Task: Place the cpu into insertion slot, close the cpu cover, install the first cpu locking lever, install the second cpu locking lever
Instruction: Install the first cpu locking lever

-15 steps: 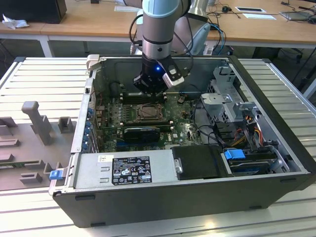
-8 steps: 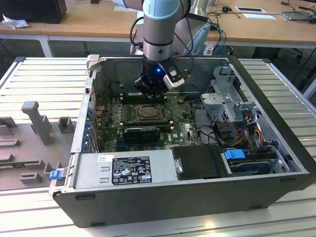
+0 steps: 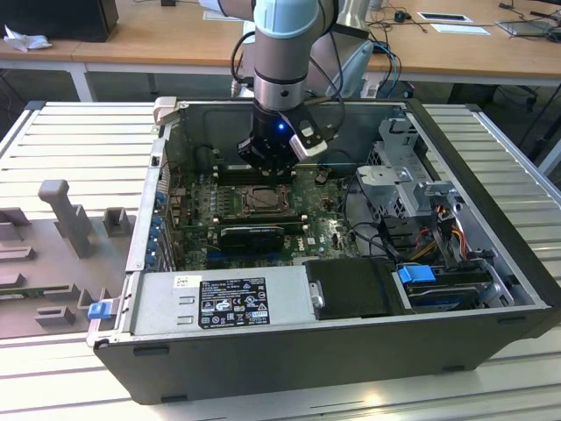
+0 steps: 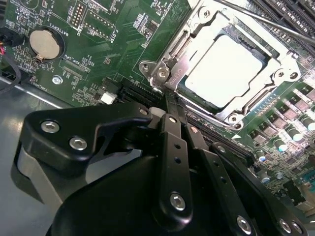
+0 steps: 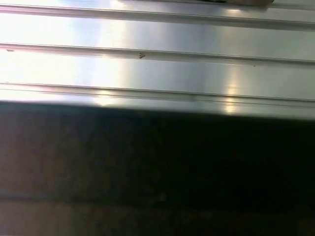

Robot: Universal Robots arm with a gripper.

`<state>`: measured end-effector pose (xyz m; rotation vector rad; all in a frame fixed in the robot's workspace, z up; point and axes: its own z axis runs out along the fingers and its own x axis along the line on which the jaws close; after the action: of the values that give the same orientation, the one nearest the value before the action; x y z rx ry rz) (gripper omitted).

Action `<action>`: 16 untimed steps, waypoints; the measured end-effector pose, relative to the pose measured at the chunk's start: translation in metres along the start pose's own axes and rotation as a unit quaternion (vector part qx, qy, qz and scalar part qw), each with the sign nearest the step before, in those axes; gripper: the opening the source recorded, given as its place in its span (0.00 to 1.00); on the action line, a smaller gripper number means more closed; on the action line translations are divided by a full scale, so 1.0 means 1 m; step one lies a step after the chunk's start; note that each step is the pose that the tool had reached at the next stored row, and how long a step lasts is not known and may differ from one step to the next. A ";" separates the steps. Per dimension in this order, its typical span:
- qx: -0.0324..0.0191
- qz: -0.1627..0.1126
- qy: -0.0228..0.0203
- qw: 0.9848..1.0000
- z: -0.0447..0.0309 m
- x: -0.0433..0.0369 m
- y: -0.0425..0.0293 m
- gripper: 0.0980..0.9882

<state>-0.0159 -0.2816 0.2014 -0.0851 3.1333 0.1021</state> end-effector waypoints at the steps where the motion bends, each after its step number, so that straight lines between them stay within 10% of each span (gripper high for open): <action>1: 0.000 0.000 0.000 1.000 -0.0006 0.0000 0.0001 0.01; 7: 0.000 0.000 0.001 1.000 -0.0157 -0.0001 0.0010 0.01; 16: 0.000 0.000 0.001 1.000 -0.0160 0.0001 -0.0031 0.01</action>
<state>-0.0159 -0.2857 0.2172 -0.0850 3.1343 0.1034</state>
